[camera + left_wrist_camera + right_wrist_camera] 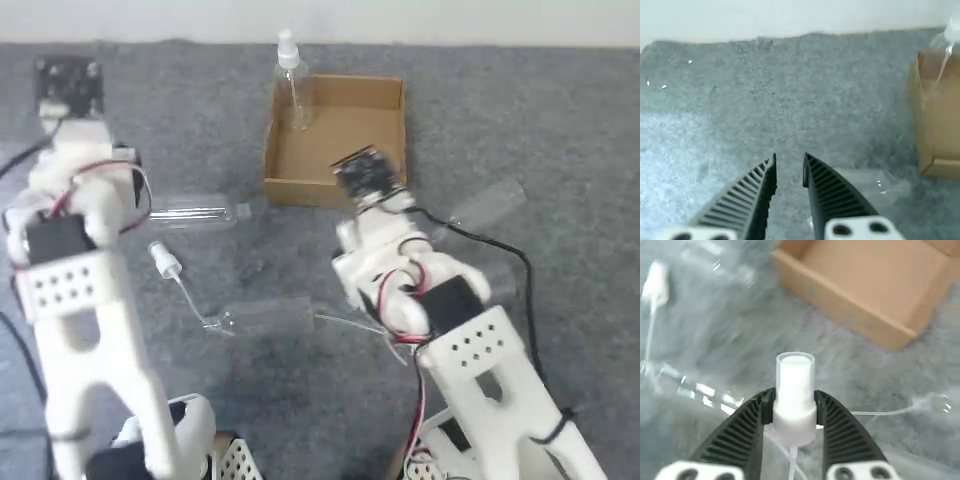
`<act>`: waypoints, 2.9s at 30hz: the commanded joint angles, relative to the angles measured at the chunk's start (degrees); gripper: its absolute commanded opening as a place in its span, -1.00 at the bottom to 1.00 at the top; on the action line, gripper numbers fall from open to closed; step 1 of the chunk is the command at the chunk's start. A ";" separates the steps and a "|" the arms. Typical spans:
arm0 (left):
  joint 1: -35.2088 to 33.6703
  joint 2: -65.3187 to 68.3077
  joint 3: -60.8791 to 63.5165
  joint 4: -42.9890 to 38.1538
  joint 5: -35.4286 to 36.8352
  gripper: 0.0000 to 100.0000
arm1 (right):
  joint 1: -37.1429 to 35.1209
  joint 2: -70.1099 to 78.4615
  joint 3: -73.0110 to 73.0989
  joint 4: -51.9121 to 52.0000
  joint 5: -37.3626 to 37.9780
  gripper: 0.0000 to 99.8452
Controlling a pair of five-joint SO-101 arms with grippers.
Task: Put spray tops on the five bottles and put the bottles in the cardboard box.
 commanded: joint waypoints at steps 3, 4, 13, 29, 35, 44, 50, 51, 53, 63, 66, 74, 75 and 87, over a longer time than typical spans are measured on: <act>2.99 16.88 -20.62 13.63 -15.38 -0.83 | 8.66 -4.79 -0.88 -2.42 -7.38 -0.93; 3.96 19.69 -23.78 16.88 -19.16 -0.83 | 9.54 -5.05 -0.88 -2.51 -7.91 -0.93; 7.91 37.27 -41.19 25.76 -38.15 -0.64 | 10.95 -4.70 -0.88 -3.65 -8.35 -0.93; 10.81 49.32 -45.58 27.16 -63.21 -0.55 | 10.95 -4.62 -0.88 -3.65 -8.18 -0.93; 12.48 53.10 -45.58 22.59 -63.38 -0.55 | 10.95 -4.62 -0.88 -3.65 -8.00 -0.93; 12.48 58.46 -45.58 21.98 -67.43 -0.55 | 10.95 -4.62 -0.88 -3.65 -7.91 -0.93; 12.22 63.56 -45.58 17.41 -67.43 -0.55 | 10.95 -4.62 -0.88 -3.65 -7.91 -0.93; 12.13 64.35 -45.58 16.62 -67.43 -0.55 | 10.95 -4.62 -0.88 -3.74 -7.91 -0.93; 12.13 65.85 -45.58 15.38 -67.43 -0.55 | 10.95 -4.62 -0.88 -3.82 -7.91 -0.93; 12.48 69.01 -45.58 14.95 -69.19 -0.56 | 10.95 -4.70 4.22 -11.82 -7.82 -0.93; 12.48 69.89 -45.41 15.12 -69.19 -0.55 | 10.95 -4.88 4.22 -11.74 -7.82 -0.93; 12.48 72.35 -45.58 15.74 -69.10 -0.53 | 10.95 -5.14 4.31 -11.74 -7.82 -0.93; 12.48 72.35 -45.85 16.79 -69.10 -0.50 | 10.95 -5.14 4.31 -11.74 -7.82 -0.93; 14.68 74.64 -62.02 30.51 -65.76 -0.47 | 10.95 -5.23 4.40 -11.74 -7.82 -0.93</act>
